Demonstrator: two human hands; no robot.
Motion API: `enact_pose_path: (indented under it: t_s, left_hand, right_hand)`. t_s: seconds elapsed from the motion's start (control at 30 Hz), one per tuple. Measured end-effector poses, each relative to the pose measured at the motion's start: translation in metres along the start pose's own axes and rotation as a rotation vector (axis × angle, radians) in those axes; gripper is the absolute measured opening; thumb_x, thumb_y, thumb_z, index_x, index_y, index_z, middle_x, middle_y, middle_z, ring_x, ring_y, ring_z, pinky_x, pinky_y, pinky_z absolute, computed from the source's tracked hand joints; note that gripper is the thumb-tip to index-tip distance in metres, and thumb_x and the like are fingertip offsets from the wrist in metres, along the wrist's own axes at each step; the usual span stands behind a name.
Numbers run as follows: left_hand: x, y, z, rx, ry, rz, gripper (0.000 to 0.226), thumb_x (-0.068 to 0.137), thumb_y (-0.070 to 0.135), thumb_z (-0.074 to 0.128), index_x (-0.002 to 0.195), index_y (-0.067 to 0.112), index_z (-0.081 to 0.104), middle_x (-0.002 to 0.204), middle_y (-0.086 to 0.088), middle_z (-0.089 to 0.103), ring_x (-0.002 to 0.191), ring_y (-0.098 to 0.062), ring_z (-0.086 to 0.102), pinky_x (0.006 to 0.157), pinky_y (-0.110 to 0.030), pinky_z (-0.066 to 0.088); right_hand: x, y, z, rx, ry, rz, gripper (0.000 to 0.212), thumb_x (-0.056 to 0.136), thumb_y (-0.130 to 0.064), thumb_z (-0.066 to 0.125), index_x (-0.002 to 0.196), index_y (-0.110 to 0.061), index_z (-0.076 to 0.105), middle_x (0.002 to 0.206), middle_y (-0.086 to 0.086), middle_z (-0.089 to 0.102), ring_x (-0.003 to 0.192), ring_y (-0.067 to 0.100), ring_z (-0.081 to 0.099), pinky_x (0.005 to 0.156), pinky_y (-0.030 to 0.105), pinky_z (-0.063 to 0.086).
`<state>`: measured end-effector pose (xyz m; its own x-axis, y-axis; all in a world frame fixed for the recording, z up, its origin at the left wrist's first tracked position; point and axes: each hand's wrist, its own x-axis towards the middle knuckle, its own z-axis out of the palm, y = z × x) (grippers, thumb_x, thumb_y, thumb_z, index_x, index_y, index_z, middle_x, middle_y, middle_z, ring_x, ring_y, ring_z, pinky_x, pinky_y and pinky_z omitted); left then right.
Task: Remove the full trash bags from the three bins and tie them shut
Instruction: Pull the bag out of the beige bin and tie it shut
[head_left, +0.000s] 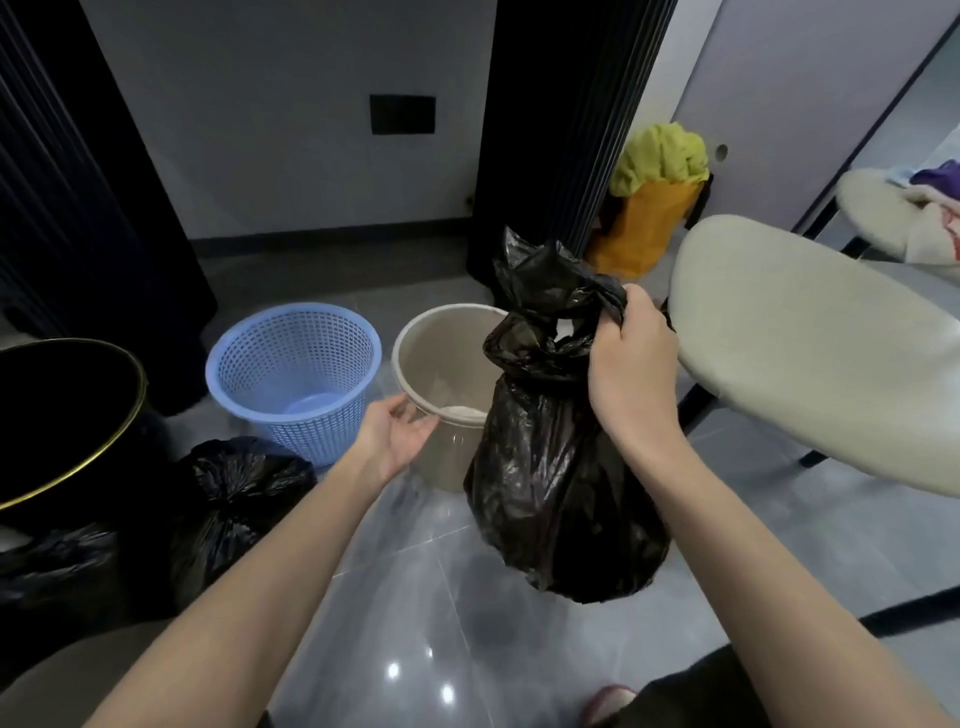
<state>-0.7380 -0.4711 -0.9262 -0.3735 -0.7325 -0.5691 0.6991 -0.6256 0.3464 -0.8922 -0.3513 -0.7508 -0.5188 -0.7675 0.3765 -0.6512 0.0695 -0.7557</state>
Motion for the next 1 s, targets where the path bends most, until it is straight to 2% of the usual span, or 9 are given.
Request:
enact_pose_path:
  t_s: [0.13, 0.23, 0.3, 0.43, 0.57, 0.7, 0.87, 0.93, 1.0]
  left_hand:
    - [-0.005, 0.007, 0.000, 0.099, -0.048, 0.031, 0.019, 0.097, 0.014, 0.036, 0.103, 0.013, 0.054, 0.131, -0.001, 0.053, 0.109, -0.027, 0.056, 0.109, -0.043, 0.035]
    - [-0.010, 0.012, -0.003, 0.306, -0.053, 0.038, 0.020, 0.096, 0.023, 0.038, 0.100, 0.023, 0.058, 0.124, 0.008, 0.057, 0.115, -0.023, 0.052, 0.115, -0.046, 0.023]
    - [-0.016, 0.017, -0.003, 0.401, -0.053, 0.056, 0.021, 0.096, 0.025, 0.040, 0.102, 0.025, 0.060, 0.116, 0.010, 0.060, 0.109, -0.020, 0.055, 0.115, -0.044, 0.025]
    - [-0.036, 0.023, -0.002, 0.593, -0.113, 0.128, 0.046, 0.093, 0.027, 0.048, 0.139, 0.026, 0.042, 0.144, 0.004, 0.044, 0.125, -0.022, 0.049, 0.103, -0.036, 0.038]
    - [-0.067, 0.021, 0.002, 0.740, -0.243, 0.191, 0.048, 0.086, 0.028, 0.057, 0.134, 0.027, 0.050, 0.136, 0.000, 0.056, 0.110, -0.022, 0.050, 0.096, -0.032, 0.040]
    - [-0.109, 0.024, -0.007, 0.998, -0.233, 0.286, 0.035, 0.094, 0.022, 0.049, 0.128, 0.031, 0.055, 0.127, 0.003, 0.062, 0.117, -0.013, 0.058, 0.102, -0.037, 0.045]
    - [-0.170, 0.028, -0.021, 1.108, -0.123, 0.174, 0.029, 0.090, 0.012, 0.053, 0.117, 0.019, 0.061, 0.108, -0.004, 0.070, 0.098, -0.019, 0.063, 0.082, -0.034, 0.050]
    - [-0.190, 0.030, -0.026, 1.234, -0.180, 0.241, 0.039, 0.081, 0.009, 0.061, 0.118, 0.020, 0.060, 0.111, -0.001, 0.069, 0.102, -0.015, 0.063, 0.086, -0.031, 0.052]
    - [-0.204, 0.029, -0.030, 1.360, -0.225, 0.291, 0.061, 0.074, 0.001, 0.069, 0.126, 0.029, 0.053, 0.114, 0.007, 0.064, 0.104, -0.006, 0.060, 0.089, -0.019, 0.049]
  right_hand:
    - [0.002, 0.002, 0.006, -0.047, -0.088, 0.023, 0.029, 0.095, -0.003, 0.031, 0.070, -0.014, 0.038, 0.063, -0.001, 0.041, 0.054, 0.011, 0.033, 0.046, 0.015, 0.030]
    - [-0.003, -0.002, 0.010, -0.012, -0.154, 0.047, 0.024, 0.095, -0.004, 0.030, 0.091, 0.002, 0.053, 0.074, 0.009, 0.053, 0.064, 0.016, 0.042, 0.052, 0.021, 0.030]
    - [-0.009, -0.007, 0.010, 0.006, -0.172, 0.023, 0.023, 0.094, -0.003, 0.030, 0.091, 0.005, 0.052, 0.076, 0.013, 0.055, 0.067, 0.019, 0.044, 0.052, 0.023, 0.030]
    - [-0.023, -0.020, 0.007, 0.038, -0.186, -0.034, 0.021, 0.094, -0.001, 0.033, 0.075, -0.004, 0.042, 0.065, 0.002, 0.043, 0.059, 0.013, 0.034, 0.048, 0.017, 0.029]
    - [-0.039, -0.031, 0.003, 0.095, -0.209, -0.055, 0.021, 0.094, -0.004, 0.036, 0.082, -0.001, 0.053, 0.068, 0.005, 0.051, 0.060, 0.010, 0.041, 0.049, 0.019, 0.028]
    - [-0.060, -0.041, 0.005, 0.132, -0.314, -0.105, 0.026, 0.093, -0.004, 0.041, 0.083, -0.021, 0.058, 0.069, -0.016, 0.055, 0.061, -0.007, 0.051, 0.053, 0.007, 0.036]
    - [-0.088, -0.024, 0.034, -0.021, -0.499, -0.044, 0.020, 0.087, -0.005, 0.044, 0.080, -0.006, 0.062, 0.081, 0.007, 0.067, 0.081, 0.023, 0.060, 0.064, 0.032, 0.038]
    - [-0.099, -0.016, 0.048, -0.072, -0.609, -0.022, 0.020, 0.085, -0.003, 0.044, 0.085, -0.002, 0.064, 0.091, 0.014, 0.069, 0.091, 0.029, 0.061, 0.068, 0.032, 0.037]
    - [-0.111, -0.008, 0.063, -0.134, -0.726, -0.007, 0.021, 0.085, -0.004, 0.044, 0.090, 0.000, 0.065, 0.098, 0.019, 0.069, 0.097, 0.034, 0.061, 0.077, 0.036, 0.043]
